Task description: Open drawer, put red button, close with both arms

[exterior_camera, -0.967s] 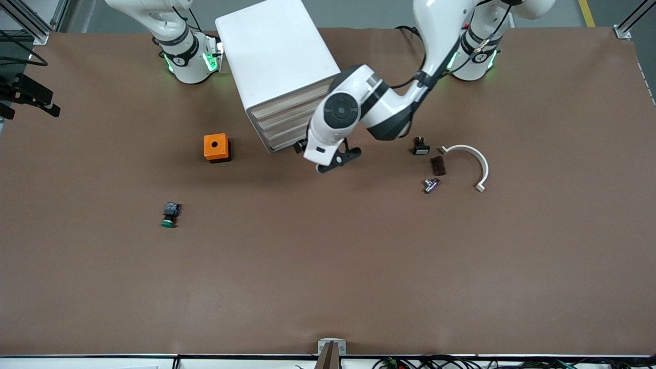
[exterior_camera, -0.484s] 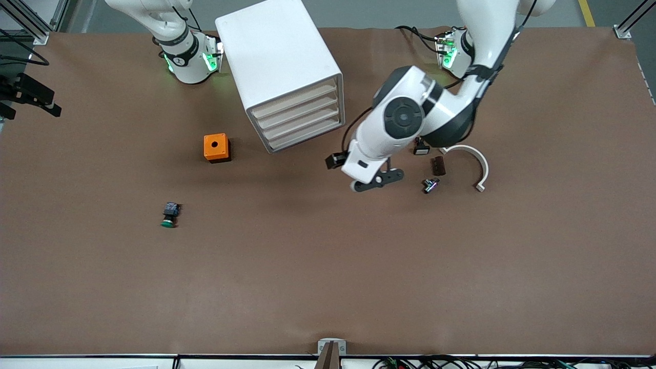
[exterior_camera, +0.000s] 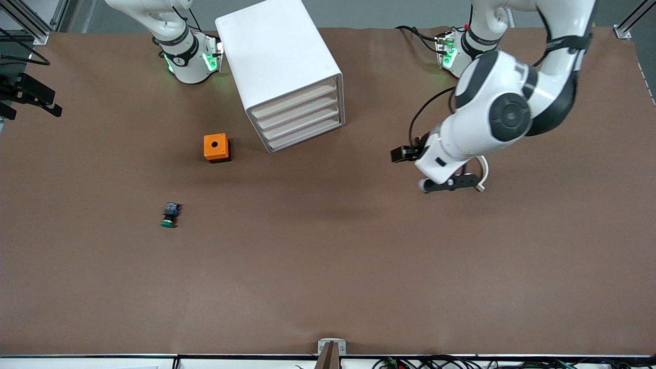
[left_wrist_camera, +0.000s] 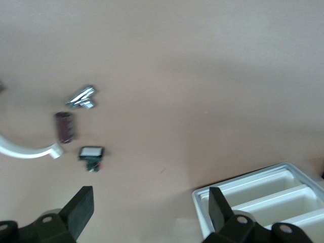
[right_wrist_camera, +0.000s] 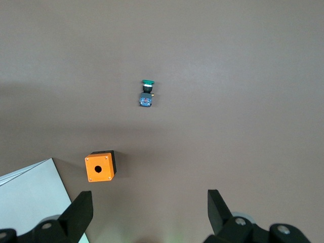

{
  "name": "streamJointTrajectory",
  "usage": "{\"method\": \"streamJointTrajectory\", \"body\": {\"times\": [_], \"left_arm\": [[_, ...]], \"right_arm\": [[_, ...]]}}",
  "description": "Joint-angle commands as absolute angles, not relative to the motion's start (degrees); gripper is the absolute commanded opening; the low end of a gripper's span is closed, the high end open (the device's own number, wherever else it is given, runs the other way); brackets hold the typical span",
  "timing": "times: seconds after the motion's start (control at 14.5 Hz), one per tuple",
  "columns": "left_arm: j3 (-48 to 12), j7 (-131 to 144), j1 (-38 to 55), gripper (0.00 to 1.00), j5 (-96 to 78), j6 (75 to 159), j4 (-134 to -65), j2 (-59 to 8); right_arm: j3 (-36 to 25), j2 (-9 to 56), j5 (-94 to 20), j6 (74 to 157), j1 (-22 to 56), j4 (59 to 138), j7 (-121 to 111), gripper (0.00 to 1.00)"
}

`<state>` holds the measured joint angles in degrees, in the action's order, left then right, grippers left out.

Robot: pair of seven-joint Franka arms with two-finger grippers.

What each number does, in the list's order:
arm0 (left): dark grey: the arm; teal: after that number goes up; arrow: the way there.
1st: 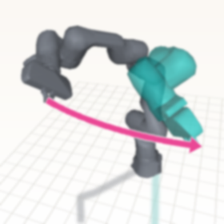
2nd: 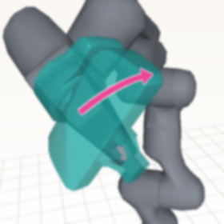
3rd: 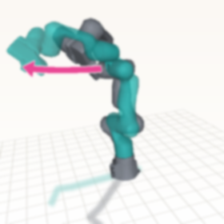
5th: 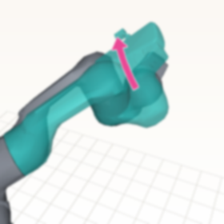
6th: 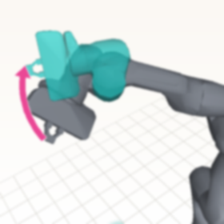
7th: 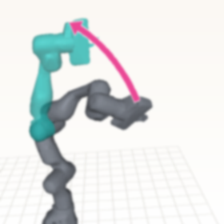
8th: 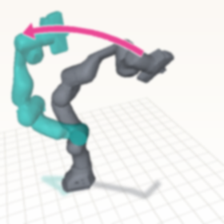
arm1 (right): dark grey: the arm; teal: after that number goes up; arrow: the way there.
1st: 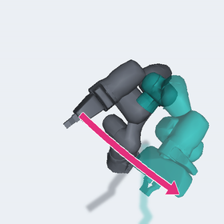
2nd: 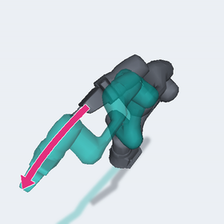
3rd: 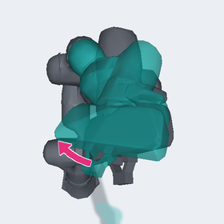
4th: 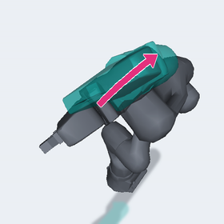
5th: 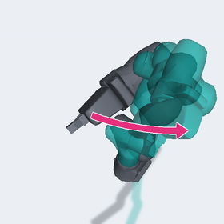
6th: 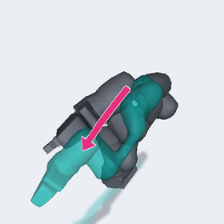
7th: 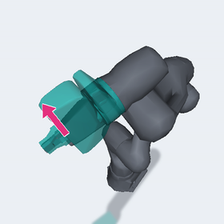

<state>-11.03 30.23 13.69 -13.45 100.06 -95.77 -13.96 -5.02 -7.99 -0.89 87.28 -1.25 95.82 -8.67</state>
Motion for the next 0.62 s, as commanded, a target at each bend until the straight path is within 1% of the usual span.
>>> {"method": "streamJointTrajectory", "body": {"times": [0.0,0.41,0.48,0.55], "left_arm": [[-11.78,27.18,9.24,1.00,-12.74,98.79,-101.06,-8.45],[-11.69,7.06,0.80,1.00,-12.66,97.21,-107.22,0.60],[-11.60,3.12,-0.95,1.00,-12.48,94.25,-106.53,1.14],[-11.51,-1.10,-2.27,1.00,-11.18,91.70,-104.44,0.88]], "right_arm": [[-4.75,-8.96,-0.35,87.71,-1.23,96.07,-8.88,1.00],[-4.75,-8.88,-0.35,87.36,-1.23,95.89,-8.70,1.00],[-4.75,-8.96,-0.35,87.19,-1.32,95.98,-8.70,1.00],[-4.75,-8.96,-0.35,87.01,-1.32,95.98,-8.61,1.00]]}}
